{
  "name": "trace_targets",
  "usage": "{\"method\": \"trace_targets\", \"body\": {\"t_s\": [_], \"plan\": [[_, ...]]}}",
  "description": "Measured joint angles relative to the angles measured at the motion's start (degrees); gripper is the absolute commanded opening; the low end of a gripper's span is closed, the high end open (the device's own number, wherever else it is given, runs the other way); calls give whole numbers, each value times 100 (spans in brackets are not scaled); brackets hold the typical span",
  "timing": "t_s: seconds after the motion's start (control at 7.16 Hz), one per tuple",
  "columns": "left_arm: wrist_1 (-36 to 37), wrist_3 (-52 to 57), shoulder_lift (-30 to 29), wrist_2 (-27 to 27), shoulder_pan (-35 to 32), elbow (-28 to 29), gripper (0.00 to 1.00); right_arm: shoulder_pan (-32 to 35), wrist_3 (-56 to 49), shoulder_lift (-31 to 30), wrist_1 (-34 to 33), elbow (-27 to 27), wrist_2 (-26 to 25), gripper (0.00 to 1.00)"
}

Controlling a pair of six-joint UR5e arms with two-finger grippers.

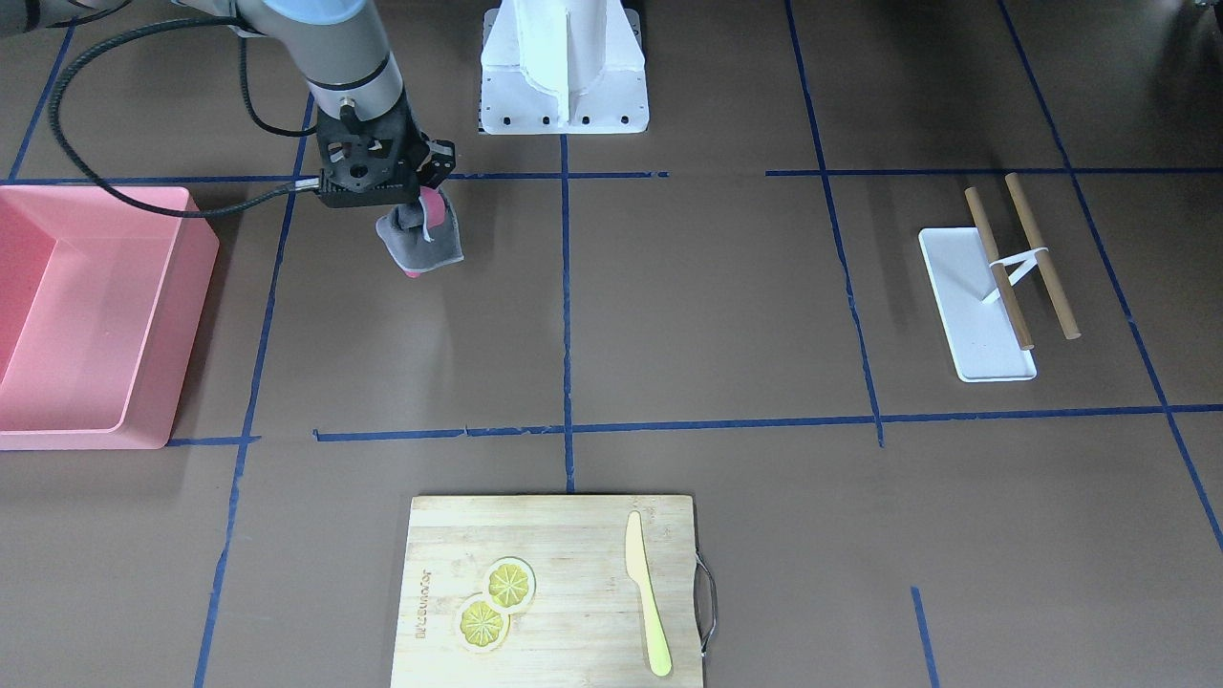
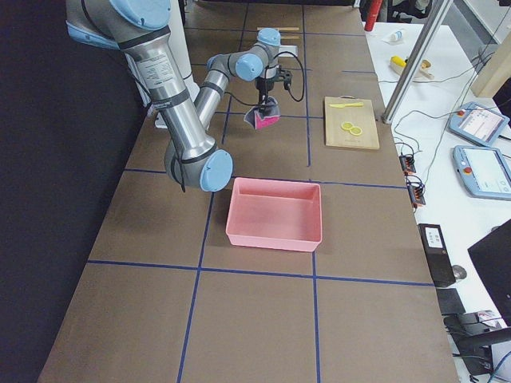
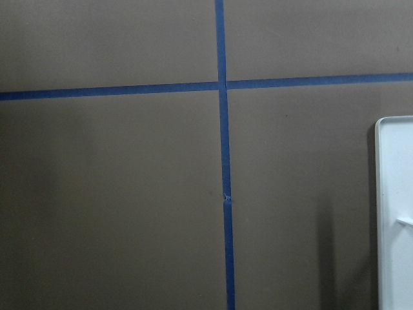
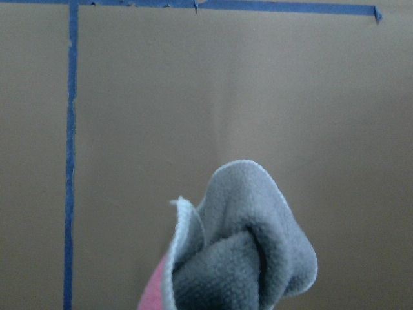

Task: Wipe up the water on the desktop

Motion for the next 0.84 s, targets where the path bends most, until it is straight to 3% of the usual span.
{"method": "trace_targets", "body": {"t_s": [0.42, 0.84], "plan": [[-28, 9, 4, -290, -56, 63, 100, -544, 550, 125, 815, -787, -444, 0], [-33, 14, 83, -307, -55, 74, 100, -611, 879, 790, 1414, -1862, -520, 0]]}}
